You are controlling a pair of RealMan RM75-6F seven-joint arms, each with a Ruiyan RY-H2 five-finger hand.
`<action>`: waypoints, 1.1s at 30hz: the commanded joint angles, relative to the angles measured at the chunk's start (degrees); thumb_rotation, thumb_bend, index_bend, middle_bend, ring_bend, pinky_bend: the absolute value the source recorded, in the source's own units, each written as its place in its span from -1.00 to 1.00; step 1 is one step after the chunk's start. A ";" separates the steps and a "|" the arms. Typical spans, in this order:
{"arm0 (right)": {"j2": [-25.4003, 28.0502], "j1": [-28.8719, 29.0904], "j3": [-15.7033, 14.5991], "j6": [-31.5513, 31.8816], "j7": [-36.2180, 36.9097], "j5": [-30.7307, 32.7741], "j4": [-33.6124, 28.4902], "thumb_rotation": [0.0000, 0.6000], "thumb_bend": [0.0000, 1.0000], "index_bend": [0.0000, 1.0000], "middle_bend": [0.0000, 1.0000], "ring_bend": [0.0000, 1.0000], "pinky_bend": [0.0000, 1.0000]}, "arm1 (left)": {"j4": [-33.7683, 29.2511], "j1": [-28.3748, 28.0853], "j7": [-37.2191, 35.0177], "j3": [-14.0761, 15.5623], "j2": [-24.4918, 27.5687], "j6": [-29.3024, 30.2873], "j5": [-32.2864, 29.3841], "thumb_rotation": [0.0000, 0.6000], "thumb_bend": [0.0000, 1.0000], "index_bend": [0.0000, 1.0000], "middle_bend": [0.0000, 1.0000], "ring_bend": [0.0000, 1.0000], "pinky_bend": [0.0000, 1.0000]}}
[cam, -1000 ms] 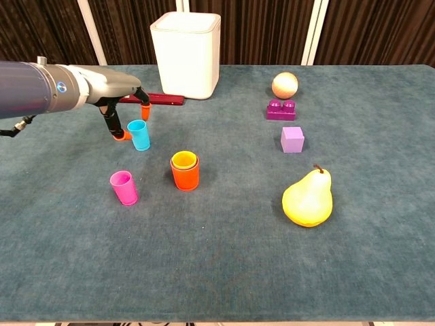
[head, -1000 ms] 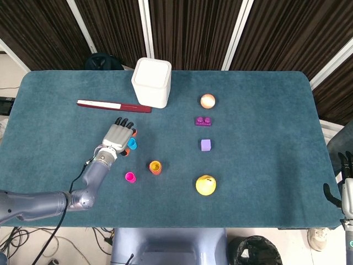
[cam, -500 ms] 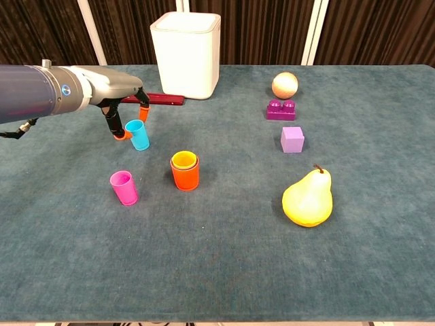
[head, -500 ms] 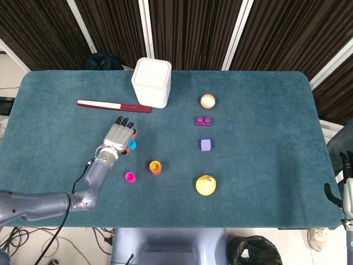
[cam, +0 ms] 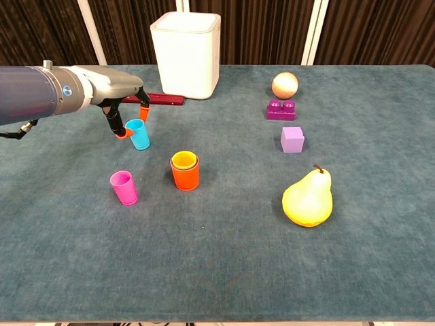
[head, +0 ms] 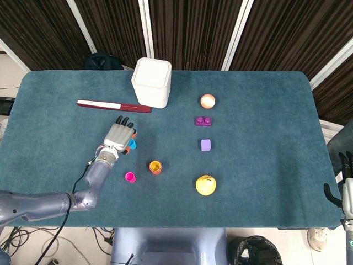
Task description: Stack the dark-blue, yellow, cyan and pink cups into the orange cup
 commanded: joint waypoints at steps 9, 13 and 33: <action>0.07 -0.02 -0.01 0.09 0.23 -0.18 -0.14 1.00 -0.15 -0.93 -1.00 -0.88 -1.00 | -7.36 -0.99 -0.18 -2.99 3.61 1.97 2.17 1.00 -0.29 -0.08 -0.63 -1.00 -1.00; 0.14 -0.08 0.00 0.12 0.39 -0.18 -0.20 1.00 -0.15 -0.93 -1.00 -0.88 -1.00 | -12.01 -1.56 0.93 -3.21 5.29 2.57 2.47 1.00 -0.29 -0.08 -0.63 -1.00 -1.00; 0.86 -0.53 0.50 1.08 1.76 -0.23 -0.61 1.00 -0.15 -0.93 -1.00 -0.88 -1.00 | -25.40 -3.36 4.43 -3.33 7.83 6.63 5.00 1.00 -0.29 -0.08 -0.63 -1.00 -1.00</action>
